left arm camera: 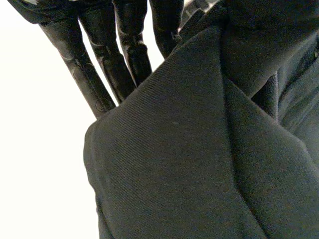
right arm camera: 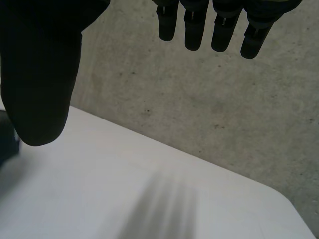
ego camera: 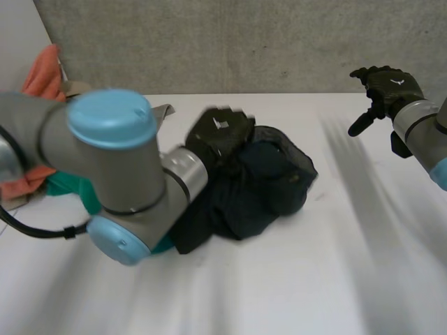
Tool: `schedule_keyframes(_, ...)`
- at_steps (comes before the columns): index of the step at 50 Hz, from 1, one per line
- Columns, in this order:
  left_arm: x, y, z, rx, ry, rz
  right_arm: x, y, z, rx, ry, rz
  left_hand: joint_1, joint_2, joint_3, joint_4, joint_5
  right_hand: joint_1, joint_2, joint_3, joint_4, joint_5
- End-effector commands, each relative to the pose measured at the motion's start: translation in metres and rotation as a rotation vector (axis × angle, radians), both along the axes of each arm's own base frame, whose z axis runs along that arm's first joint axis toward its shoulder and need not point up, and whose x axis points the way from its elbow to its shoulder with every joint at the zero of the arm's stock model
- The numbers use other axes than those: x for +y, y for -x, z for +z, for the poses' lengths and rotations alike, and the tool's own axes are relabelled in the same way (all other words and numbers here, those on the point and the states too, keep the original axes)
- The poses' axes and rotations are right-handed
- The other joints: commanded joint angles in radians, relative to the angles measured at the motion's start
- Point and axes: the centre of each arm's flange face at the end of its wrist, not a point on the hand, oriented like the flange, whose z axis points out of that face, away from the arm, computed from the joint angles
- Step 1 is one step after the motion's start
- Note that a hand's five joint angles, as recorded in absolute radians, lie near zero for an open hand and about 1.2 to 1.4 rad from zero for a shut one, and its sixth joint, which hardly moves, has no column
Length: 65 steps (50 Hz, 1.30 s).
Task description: Fold the laundry.
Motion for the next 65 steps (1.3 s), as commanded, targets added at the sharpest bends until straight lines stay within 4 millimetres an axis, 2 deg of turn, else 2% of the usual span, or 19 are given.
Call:
schedule_keyframes(1, 0.020, 0.014, 0.007, -0.009, 0.092, -0.018, 0.003, -0.008, -0.014, 0.083, -0.022, 0.074, -0.917, -0.878, -0.879, -0.880, -0.897, -0.045, -0.036, -0.024, -0.024, -0.039)
schedule_keyframes(5, 0.006, -0.008, 0.041, 0.051, 0.150, 0.078, 0.014, -0.019, -0.008, 0.112, -0.016, 0.110, -0.917, -0.878, -0.879, -0.880, -0.897, -0.045, -0.036, -0.024, -0.024, -0.039)
schedule_keyframes(11, -0.009, -0.054, 0.057, 0.034, 0.143, 0.202, 0.043, -0.035, 0.014, 0.185, -0.010, 0.170, -0.917, -0.878, -0.879, -0.880, -0.897, -0.045, -0.036, -0.024, -0.024, -0.039)
schedule_keyframes(16, -0.015, -0.100, 0.039, -0.067, 0.039, 0.282, 0.088, -0.047, 0.040, 0.301, -0.027, 0.258, -0.917, -0.878, -0.879, -0.880, -0.897, -0.045, -0.036, -0.024, -0.024, -0.039)
schedule_keyframes(22, -0.020, -0.144, 0.017, -0.150, -0.106, 0.361, 0.134, -0.062, 0.052, 0.398, 0.006, 0.391, -0.917, -0.878, -0.879, -0.880, -0.897, -0.045, -0.036, -0.024, -0.024, -0.039)
schedule_keyframes(26, -0.033, -0.170, 0.003, -0.157, -0.173, 0.392, 0.170, -0.083, 0.045, 0.497, 0.059, 0.528, -0.917, -0.878, -0.879, -0.880, -0.897, -0.045, -0.036, -0.024, -0.024, -0.039)
schedule_keyframes(30, -0.040, -0.178, -0.014, -0.175, -0.225, 0.368, 0.195, -0.102, 0.024, 0.577, 0.073, 0.637, -0.917, -0.878, -0.879, -0.880, -0.897, -0.045, -0.036, -0.024, -0.024, -0.039)
schedule_keyframes(41, -0.069, -0.172, -0.070, -0.260, -0.226, 0.327, 0.182, -0.140, -0.048, 0.622, 0.163, 0.622, -0.917, -0.878, -0.879, -0.880, -0.897, -0.045, -0.036, -0.024, -0.024, -0.039)
schedule_keyframes(44, -0.079, -0.167, -0.084, -0.280, -0.197, 0.326, 0.170, -0.146, -0.070, 0.618, 0.197, 0.603, -0.743, -0.704, -0.706, -0.707, -0.724, -0.045, -0.036, -0.024, -0.024, -0.039)
schedule_keyframes(46, -0.085, -0.165, -0.092, -0.301, -0.178, 0.334, 0.159, -0.148, -0.082, 0.612, 0.219, 0.578, -0.494, -0.455, -0.456, -0.458, -0.474, -0.005, 0.004, 0.016, 0.016, 0.001)
schedule_keyframes(48, -0.088, -0.164, -0.095, -0.325, -0.162, 0.337, 0.150, -0.147, -0.084, 0.604, 0.239, 0.548, -0.216, -0.177, -0.178, -0.179, -0.196, 0.387, 0.396, 0.408, 0.408, 0.393)
schedule_keyframes(49, -0.090, -0.164, -0.093, -0.349, -0.143, 0.345, 0.144, -0.145, -0.083, 0.596, 0.252, 0.521, 0.149, 0.188, 0.187, 0.185, 0.169, 0.866, 0.875, 0.887, 0.887, 0.872)
schedule_keyframes(51, -0.094, -0.165, -0.084, -0.368, -0.103, 0.362, 0.140, -0.142, -0.079, 0.581, 0.261, 0.493, 0.305, 0.344, 0.343, 0.341, 0.325, 1.176, 1.185, 1.197, 1.197, 1.182)
schedule_keyframes(54, -0.102, -0.168, -0.047, -0.339, 0.009, 0.421, 0.136, -0.136, -0.064, 0.519, 0.273, 0.450, 0.305, 0.344, 0.343, 0.341, 0.325, 1.177, 1.186, 1.198, 1.198, 1.183)
schedule_keyframes(55, -0.107, -0.170, -0.020, -0.288, 0.083, 0.462, 0.135, -0.133, -0.055, 0.491, 0.278, 0.440, 0.305, 0.344, 0.343, 0.341, 0.325, 1.177, 1.186, 1.198, 1.198, 1.183)
schedule_keyframes(57, -0.113, -0.174, 0.011, -0.222, 0.170, 0.509, 0.136, -0.132, -0.049, 0.465, 0.280, 0.436, 0.305, 0.344, 0.343, 0.341, 0.325, 1.177, 1.186, 1.198, 1.198, 1.183)
schedule_keyframes(58, -0.121, -0.182, 0.040, -0.147, 0.250, 0.571, 0.139, -0.131, -0.043, 0.443, 0.279, 0.436, 0.305, 0.344, 0.343, 0.341, 0.325, 1.177, 1.186, 1.198, 1.198, 1.183)
schedule_keyframes(62, -0.151, -0.216, 0.085, -0.039, 0.379, 0.743, 0.145, -0.128, -0.041, 0.427, 0.252, 0.434, 0.305, 0.344, 0.343, 0.341, 0.325, 1.177, 1.186, 1.198, 1.198, 1.183)
schedule_keyframes(65, -0.172, -0.242, 0.089, -0.060, 0.389, 0.848, 0.148, -0.125, -0.042, 0.434, 0.232, 0.441, 0.305, 0.344, 0.343, 0.341, 0.325, 1.177, 1.186, 1.198, 1.198, 1.183)
